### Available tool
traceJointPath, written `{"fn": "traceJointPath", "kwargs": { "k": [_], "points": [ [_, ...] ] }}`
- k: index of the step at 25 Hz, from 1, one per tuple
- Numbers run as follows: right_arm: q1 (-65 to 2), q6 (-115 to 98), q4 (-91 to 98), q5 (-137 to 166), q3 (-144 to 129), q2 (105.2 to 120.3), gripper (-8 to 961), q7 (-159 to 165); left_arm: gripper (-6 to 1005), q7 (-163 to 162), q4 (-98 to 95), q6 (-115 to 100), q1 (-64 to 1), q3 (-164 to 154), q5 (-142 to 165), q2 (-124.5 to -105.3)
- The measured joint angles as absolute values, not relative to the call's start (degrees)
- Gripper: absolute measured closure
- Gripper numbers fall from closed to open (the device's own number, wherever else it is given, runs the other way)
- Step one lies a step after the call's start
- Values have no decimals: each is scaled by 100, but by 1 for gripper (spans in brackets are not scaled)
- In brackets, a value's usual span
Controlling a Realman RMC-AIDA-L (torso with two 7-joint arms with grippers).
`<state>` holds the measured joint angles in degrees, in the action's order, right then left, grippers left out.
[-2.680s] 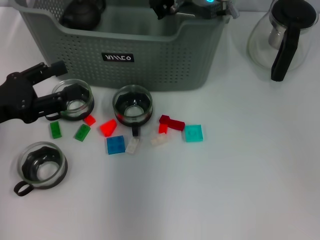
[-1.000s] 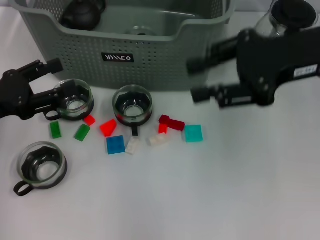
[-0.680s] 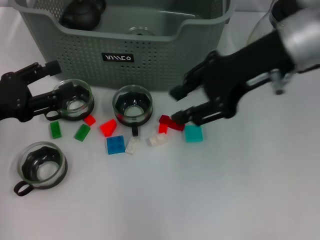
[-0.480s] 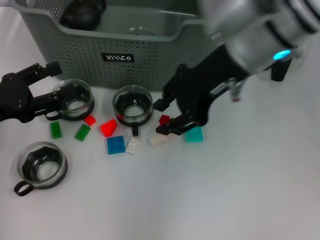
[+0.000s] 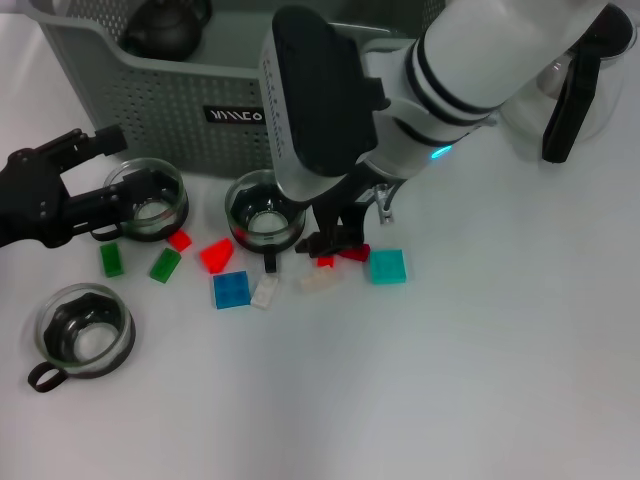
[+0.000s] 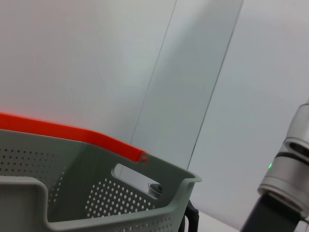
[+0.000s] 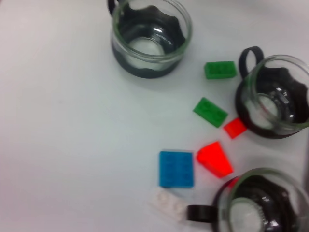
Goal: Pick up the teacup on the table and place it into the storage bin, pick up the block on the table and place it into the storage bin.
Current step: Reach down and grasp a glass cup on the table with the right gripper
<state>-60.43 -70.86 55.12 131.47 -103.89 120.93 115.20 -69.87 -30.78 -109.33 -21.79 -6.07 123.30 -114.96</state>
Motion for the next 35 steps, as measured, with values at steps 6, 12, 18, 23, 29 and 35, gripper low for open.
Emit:
{"fn": "traceJointPath", "kwargs": {
  "k": [6,12,18,23,29,35],
  "points": [
    [-6011,-6397,5211,13097,-10778,12116,458,11497,143,-6995,-3073,-10935,-2153,-606,12331,-11503],
    [-6060,-6010,4912,12959,-11114,12146,463,11496,144,-7005,-3073,-10935,-2144,-606,12331,-11505],
    [-6063,-5741,4854,12946,-11233,12152,464,11483,144,-6997,-3076,-10933,-2144,-606,12331,-11505],
    [-6043,-5694,4975,12945,-11332,12145,464,11492,143,-6995,-3077,-10933,-2117,-606,12331,-11505],
    [-5997,-5695,5241,12945,-11349,12139,463,11433,143,-6995,-3076,-10919,-2099,-606,12331,-11497],
    [-6176,-5599,4816,12888,-11421,12171,461,11362,143,-6991,-3076,-10907,-2089,-607,12331,-11496]
  ]
}}
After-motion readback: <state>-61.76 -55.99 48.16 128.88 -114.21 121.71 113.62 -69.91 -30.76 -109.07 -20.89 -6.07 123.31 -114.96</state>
